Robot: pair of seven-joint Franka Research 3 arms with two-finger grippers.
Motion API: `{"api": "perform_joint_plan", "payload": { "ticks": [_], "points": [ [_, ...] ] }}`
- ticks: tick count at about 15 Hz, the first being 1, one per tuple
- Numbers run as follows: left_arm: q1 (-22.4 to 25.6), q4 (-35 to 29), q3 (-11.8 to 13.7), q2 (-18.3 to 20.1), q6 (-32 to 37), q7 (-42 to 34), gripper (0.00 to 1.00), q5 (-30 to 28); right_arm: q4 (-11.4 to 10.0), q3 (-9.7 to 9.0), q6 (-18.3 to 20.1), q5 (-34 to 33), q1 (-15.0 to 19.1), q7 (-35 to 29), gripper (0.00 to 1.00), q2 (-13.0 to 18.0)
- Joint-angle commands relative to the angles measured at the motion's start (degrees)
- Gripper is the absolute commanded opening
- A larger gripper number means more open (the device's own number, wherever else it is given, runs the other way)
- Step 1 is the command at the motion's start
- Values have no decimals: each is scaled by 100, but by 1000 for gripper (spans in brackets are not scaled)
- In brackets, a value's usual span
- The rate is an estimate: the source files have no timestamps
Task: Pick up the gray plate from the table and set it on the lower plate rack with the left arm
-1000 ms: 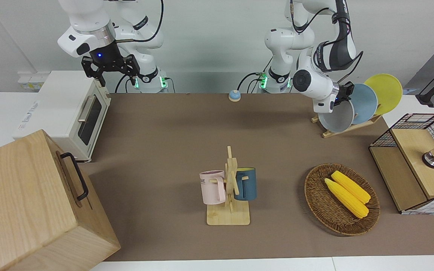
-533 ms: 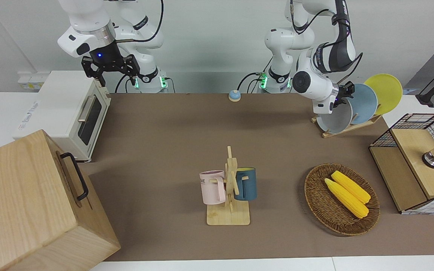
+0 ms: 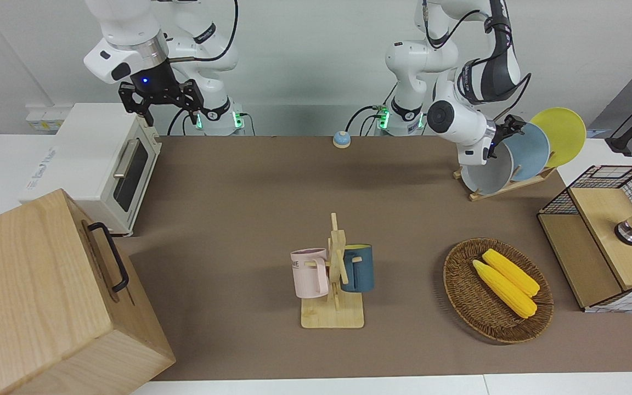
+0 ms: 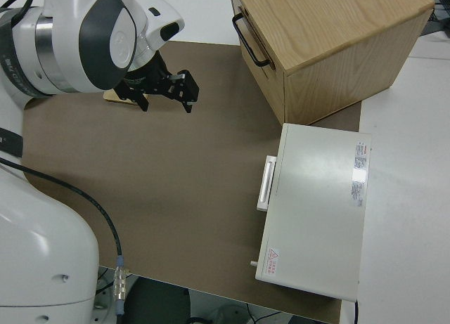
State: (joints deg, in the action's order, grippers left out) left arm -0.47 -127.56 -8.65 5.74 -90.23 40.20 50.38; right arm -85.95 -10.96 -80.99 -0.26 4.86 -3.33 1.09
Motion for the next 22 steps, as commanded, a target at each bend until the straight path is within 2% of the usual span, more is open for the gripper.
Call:
{"api": "perform_joint_plan", "payload": {
  "ticks": [1,5,8,9,12,16,20,22],
  "points": [
    [-41,397,-14,-12,75,-231,998,-317,35,-38,83,34,41,8,990,14],
    [-41,1126,-14,-21,145,-521,998,-1186,35,-29,83,34,41,8,990,14],
    [-41,1707,-14,-12,207,-1056,998,-2099,35,-38,83,34,41,8,987,14],
    [-32,1952,-6,-3,207,-1362,995,-2589,35,-29,83,34,41,8,990,14],
    [-6,2209,47,76,207,-1786,993,-3295,35,-38,83,34,41,-1,987,14],
    [38,2929,126,102,242,-2498,993,-4464,35,-29,83,34,41,8,987,14],
    [29,3219,135,120,392,-2806,995,-5062,35,-38,83,34,41,8,990,14],
    [64,3343,248,129,584,-3130,998,-5406,35,-38,83,34,41,-1,990,14]
  ]
}}
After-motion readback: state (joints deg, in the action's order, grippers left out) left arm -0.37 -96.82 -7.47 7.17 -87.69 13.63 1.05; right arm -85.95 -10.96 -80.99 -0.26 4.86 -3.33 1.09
